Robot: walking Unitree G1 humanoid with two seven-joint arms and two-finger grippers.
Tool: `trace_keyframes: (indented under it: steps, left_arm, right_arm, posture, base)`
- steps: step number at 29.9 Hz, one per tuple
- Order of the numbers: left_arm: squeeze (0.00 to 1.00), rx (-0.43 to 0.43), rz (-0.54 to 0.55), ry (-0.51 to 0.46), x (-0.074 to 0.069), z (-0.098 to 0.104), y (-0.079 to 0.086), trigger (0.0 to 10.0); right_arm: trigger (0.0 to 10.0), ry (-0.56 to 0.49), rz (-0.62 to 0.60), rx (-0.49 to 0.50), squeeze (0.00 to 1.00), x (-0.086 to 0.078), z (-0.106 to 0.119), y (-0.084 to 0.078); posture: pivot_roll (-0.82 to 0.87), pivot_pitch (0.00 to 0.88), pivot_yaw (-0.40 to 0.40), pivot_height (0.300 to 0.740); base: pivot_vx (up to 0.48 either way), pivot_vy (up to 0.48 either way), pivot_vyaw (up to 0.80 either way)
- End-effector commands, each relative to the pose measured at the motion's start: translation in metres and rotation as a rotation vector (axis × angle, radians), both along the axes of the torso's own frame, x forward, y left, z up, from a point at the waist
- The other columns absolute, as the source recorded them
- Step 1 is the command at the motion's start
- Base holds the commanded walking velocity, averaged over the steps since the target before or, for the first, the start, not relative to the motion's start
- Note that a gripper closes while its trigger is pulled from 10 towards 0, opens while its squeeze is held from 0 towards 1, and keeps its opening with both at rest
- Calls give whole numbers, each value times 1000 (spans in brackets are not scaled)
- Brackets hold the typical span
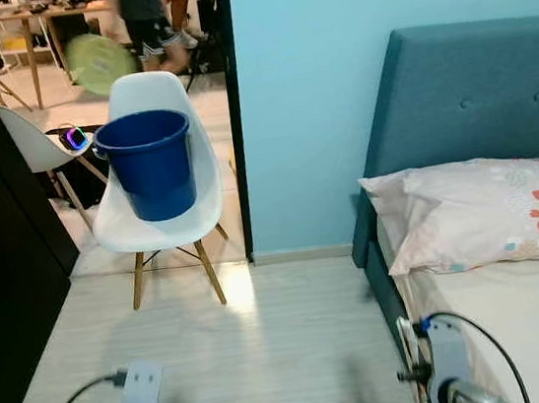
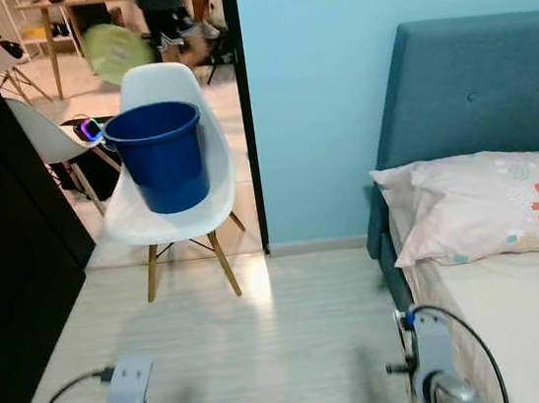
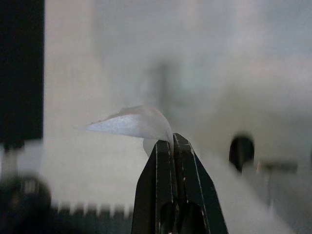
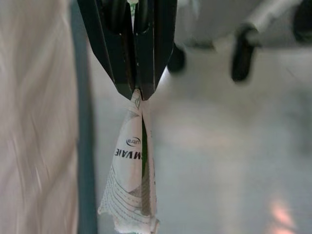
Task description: Clean up the room
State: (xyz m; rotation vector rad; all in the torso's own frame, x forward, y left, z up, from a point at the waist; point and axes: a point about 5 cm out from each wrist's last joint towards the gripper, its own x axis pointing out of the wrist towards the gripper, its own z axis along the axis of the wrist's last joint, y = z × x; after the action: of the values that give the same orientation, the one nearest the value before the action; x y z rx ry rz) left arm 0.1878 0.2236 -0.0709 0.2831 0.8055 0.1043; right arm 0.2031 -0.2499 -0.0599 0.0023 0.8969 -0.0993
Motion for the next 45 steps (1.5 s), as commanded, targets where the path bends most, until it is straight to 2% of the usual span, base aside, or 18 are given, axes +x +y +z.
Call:
trace_keyframes:
  steps: [1,2,4,6,7,8,10,14,15,18,19,22,23,24,29,34,41,45]
  left_arm:
    - [0,22,-10,32,-5,-2,6,10000]
    - [0,62,-29,16,-2,2,14,10000]
    - [0,62,-29,16,-2,2,14,10000]
    - [0,188,-90,-60,16,22,38,10000]
    - [0,188,-90,-60,16,22,38,10000]
    - [0,221,-78,-94,25,30,43,10000]
    - [0,234,-98,-101,33,31,33,10000]
    - [0,162,-82,-31,24,16,14,10000]
    - [0,105,-62,44,11,4,1,10000]
    - [0,75,-50,69,6,-1,-4,10000]
    - [0,41,-44,86,2,-4,-12,10000]
    - [0,19,-41,94,0,-6,-17,10000]
    - [0,-35,-46,99,-1,-9,-29,10000]
    - [0,-53,-46,105,-3,-10,-33,10000]
    - [0,-39,-112,181,-20,-19,-34,10000]
    - [0,-57,-59,186,-23,-19,-26,10000]
    - [0,-105,26,121,-12,-13,-17,10000]
    - [0,-158,71,31,5,-3,-15,10000]
  right_arm:
    - [10000,7,-26,-56,0,-1,5,-17]
    - [10000,-5,-62,-109,0,-2,13,-37]
    - [10000,-5,-62,-109,0,-2,13,-37]
    - [10000,-78,-139,-229,0,8,44,-85]
    - [10000,-78,-139,-229,0,8,44,-85]
    - [10000,-124,-153,-281,0,17,63,-103]
    - [10000,-169,-145,-317,0,29,80,-113]
    - [10000,-126,-104,-266,0,29,62,-90]
    - [10000,-64,-28,-208,0,24,38,-56]
    - [10000,-46,9,-169,0,22,28,-38]
    - [10000,-32,52,-121,0,21,18,-16]
    - [10000,-25,79,-90,0,20,12,-1]
    - [10000,-10,134,-28,0,18,2,30]
    - [10000,-6,147,-14,0,17,0,38]
    - [10000,-12,83,64,0,13,-4,45]
    - [10000,-14,12,100,0,9,-5,42]
    - [10000,-51,-103,174,0,10,-4,39]
    - [10000,-157,-76,254,0,34,10,50]
  posture:
    - [22,38,-72,740]
    - [23,36,-73,740]
    - [23,36,-73,740]
    - [21,37,-72,740]
    - [21,37,-72,740]
    - [13,37,-76,740]
    - [5,36,-84,740]
    - [-1,33,-84,740]
    - [2,34,-81,740]
    - [5,35,-80,740]
    - [8,35,-80,740]
    - [8,35,-80,740]
    - [21,36,-64,740]
    - [21,36,-64,740]
    - [14,28,-48,740]
    - [18,24,-44,740]
    - [34,15,-43,740]
    - [34,12,-41,740]
  base:
    - [0,0,0]
    - [0,0,0]
    - [0,0,0]
    - [0,0,0]
    - [0,0,0]
    - [0,0,0]
    - [0,0,0]
    - [0,0,0]
    - [0,0,0]
    - [0,0,0]
    - [0,0,0]
    - [0,0,0]
    - [0,0,0]
    - [0,0,0]
    - [0,0,581]
    - [0,0,795]
    - [0,0,794]
    - [0,0,794]
